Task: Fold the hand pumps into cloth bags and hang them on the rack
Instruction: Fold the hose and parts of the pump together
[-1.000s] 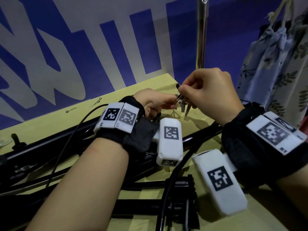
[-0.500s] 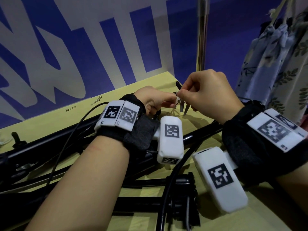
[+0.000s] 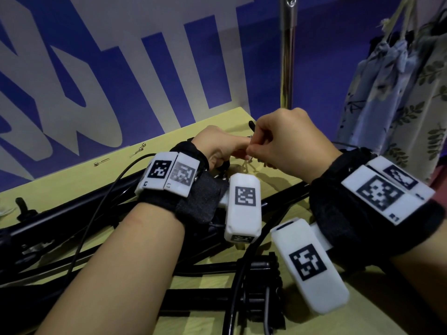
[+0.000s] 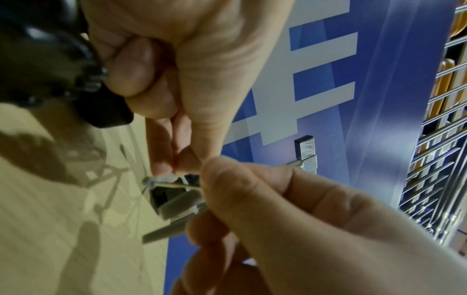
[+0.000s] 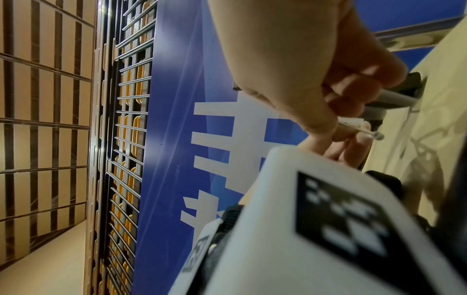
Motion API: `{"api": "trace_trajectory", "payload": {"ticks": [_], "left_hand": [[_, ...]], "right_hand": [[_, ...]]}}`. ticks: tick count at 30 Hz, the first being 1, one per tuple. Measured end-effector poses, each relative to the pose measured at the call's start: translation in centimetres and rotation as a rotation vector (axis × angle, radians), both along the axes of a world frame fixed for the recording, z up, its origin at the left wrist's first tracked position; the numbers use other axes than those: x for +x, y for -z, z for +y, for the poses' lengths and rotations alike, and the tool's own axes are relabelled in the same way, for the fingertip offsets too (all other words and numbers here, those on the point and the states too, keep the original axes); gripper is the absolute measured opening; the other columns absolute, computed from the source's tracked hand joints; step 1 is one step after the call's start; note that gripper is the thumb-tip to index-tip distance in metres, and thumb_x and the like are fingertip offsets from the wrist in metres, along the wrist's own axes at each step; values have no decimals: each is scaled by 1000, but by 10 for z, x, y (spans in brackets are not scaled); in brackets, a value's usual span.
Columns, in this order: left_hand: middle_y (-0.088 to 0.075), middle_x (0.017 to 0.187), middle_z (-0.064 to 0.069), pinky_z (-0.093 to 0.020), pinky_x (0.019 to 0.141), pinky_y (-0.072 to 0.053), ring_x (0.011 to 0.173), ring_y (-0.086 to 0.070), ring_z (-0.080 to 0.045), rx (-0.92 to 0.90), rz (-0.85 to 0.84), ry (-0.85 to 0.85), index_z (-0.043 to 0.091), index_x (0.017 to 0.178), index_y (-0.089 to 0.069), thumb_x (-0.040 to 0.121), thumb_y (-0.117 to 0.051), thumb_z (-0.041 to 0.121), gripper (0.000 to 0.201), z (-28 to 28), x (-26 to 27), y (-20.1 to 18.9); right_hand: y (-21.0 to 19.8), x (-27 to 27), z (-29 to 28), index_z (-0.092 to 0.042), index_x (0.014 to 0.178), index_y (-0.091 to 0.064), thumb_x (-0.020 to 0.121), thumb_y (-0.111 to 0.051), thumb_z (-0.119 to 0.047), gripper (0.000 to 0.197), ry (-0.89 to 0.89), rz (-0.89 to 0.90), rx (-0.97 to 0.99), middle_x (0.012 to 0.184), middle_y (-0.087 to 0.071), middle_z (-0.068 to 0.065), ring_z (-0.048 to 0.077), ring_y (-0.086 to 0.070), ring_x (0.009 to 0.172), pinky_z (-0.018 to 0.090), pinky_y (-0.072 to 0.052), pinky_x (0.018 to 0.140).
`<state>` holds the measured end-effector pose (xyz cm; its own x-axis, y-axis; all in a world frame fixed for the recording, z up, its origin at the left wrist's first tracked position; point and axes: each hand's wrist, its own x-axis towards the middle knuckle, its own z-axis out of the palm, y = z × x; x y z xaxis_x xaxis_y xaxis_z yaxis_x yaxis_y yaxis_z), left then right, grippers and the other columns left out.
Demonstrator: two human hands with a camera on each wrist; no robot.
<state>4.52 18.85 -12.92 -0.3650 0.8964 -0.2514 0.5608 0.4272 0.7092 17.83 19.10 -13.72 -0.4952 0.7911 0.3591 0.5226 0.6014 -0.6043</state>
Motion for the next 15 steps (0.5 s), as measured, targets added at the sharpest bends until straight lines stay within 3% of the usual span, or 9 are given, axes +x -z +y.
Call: {"api": "trace_trajectory", "payload": {"ticks": [3, 7, 9, 12, 15], "left_hand": [[-59, 44, 7, -17, 39, -17, 33, -20, -6, 0, -13, 1, 13, 55, -56, 78, -69, 22, 27, -1, 2, -2], [-54, 40, 7, -18, 39, -14, 41, -18, -8, 3, -76, 12, 14, 55, -53, 80, -67, 23, 30, -3, 3, -3], [-55, 43, 7, -17, 39, -14, 36, -22, -6, -1, -99, 11, 14, 56, -55, 81, -66, 23, 29, -3, 3, -3], [-58, 52, 7, -15, 36, -12, 28, -22, -4, 0, -165, 18, 13, 61, -58, 85, -58, 19, 25, -2, 5, -3], [-59, 48, 7, -12, 32, -11, 27, -20, -4, 9, -210, -2, 13, 64, -58, 87, -54, 16, 23, -1, 6, -3]], "right_hand": [[-2, 0, -1, -20, 67, -56, 85, -64, -15, 20, 35, -3, 17, 69, -54, -3, 18, -59, 74, 31, -53, 74], [-7, 0, -5, -19, 70, -55, 84, -65, -18, 17, 40, -61, 37, 82, -58, 5, 21, -57, 82, 29, -44, 69], [-7, 0, -5, -19, 71, -54, 84, -65, -18, 17, 52, -82, 31, 87, -61, 8, 23, -58, 84, 30, -44, 69], [-3, 3, 0, -17, 64, -50, 85, -63, -17, 25, 142, 2, -11, 86, -63, 11, 27, -61, 79, 30, -45, 65], [5, 8, 3, -21, 57, -44, 87, -65, -24, 36, 186, 97, -108, 83, -65, 13, 28, -63, 71, 34, -53, 66]]}}
